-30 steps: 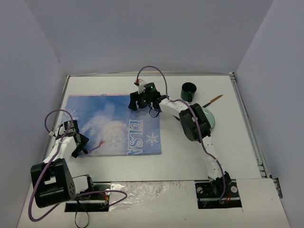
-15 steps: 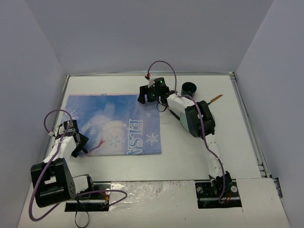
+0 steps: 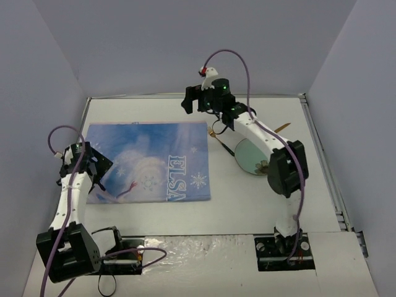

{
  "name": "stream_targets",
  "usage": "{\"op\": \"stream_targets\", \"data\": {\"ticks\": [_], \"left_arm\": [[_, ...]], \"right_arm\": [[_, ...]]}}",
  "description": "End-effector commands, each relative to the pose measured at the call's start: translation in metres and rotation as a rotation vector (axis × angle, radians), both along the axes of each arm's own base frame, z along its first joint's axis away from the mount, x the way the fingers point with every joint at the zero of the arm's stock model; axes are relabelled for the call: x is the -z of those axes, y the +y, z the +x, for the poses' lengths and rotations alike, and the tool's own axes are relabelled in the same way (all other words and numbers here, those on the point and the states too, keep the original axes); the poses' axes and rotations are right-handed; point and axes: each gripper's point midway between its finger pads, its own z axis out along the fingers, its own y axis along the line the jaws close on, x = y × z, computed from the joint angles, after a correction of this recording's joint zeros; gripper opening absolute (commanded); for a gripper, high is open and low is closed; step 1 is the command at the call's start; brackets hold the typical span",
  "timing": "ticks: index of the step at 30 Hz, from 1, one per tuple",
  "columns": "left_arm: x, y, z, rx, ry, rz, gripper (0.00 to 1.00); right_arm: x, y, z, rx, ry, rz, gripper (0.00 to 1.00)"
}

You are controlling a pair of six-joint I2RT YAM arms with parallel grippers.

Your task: Set the dinner table for one person

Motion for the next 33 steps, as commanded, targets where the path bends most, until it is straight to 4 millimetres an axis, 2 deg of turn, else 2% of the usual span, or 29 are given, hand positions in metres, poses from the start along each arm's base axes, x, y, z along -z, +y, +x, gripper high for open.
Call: {"op": "stream_targets", "data": {"ticks": [1, 3, 6, 8, 10, 11, 12, 13, 15, 16, 18, 20, 21, 23, 28, 33], "left_arm": [[-0.078, 0.008, 0.012, 0.125, -0.147, 0.127, 0.93], [-0.091, 0.004, 0.008, 0.180, -0.161, 0.154, 0.97], [-0.108, -0.017, 0.010, 0.304, -0.229, 0.173, 0.97], [-0.113, -0.031, 0.008, 0.392, -0.258, 0.190, 0.97], [-0.112, -0.039, 0.005, 0.468, -0.259, 0.218, 0.97], [-0.111, -0.042, 0.002, 0.493, -0.256, 0.226, 0.97], [-0.111, -0.048, -0.001, 0.529, -0.259, 0.233, 0.97], [-0.108, -0.057, -0.005, 0.577, -0.260, 0.229, 0.97], [-0.108, -0.070, -0.011, 0.635, -0.287, 0.216, 0.97], [-0.104, -0.075, -0.013, 0.653, -0.298, 0.203, 0.97], [-0.101, -0.081, -0.011, 0.677, -0.314, 0.189, 0.97], [-0.092, -0.086, -0.011, 0.701, -0.311, 0.163, 0.97], [-0.091, -0.095, -0.010, 0.736, -0.324, 0.157, 0.97], [-0.089, -0.100, -0.009, 0.759, -0.333, 0.154, 0.97], [-0.087, -0.098, -0.009, 0.760, -0.326, 0.183, 0.97], [-0.087, -0.096, -0.010, 0.757, -0.319, 0.201, 0.97]], "right_arm": [[-0.104, -0.059, -0.025, 0.210, -0.155, 0.102, 1.00], [-0.105, -0.084, -0.038, 0.279, -0.140, 0.113, 1.00], [-0.097, -0.128, -0.069, 0.406, -0.134, 0.096, 1.00], [-0.107, -0.157, -0.090, 0.497, -0.166, 0.105, 1.00], [-0.089, -0.183, -0.110, 0.575, -0.142, 0.094, 1.00], [-0.088, -0.198, -0.119, 0.623, -0.145, 0.098, 1.00], [-0.074, -0.211, -0.126, 0.672, -0.115, 0.084, 1.00], [-0.073, -0.232, -0.144, 0.745, -0.105, 0.102, 1.00], [-0.039, -0.251, -0.165, 0.784, -0.029, 0.056, 1.00], [-0.038, -0.261, -0.174, 0.800, -0.021, 0.079, 1.00], [-0.009, -0.273, -0.195, 0.820, 0.054, 0.079, 1.00], [0.015, -0.286, -0.207, 0.845, 0.131, 0.107, 1.00], [0.024, -0.289, -0.212, 0.849, 0.156, 0.124, 1.00], [0.049, -0.298, -0.223, 0.890, 0.227, 0.179, 0.99], [0.092, -0.313, -0.230, 0.919, 0.377, 0.235, 0.97], [0.121, -0.322, -0.222, 0.891, 0.465, 0.317, 0.94]]}}
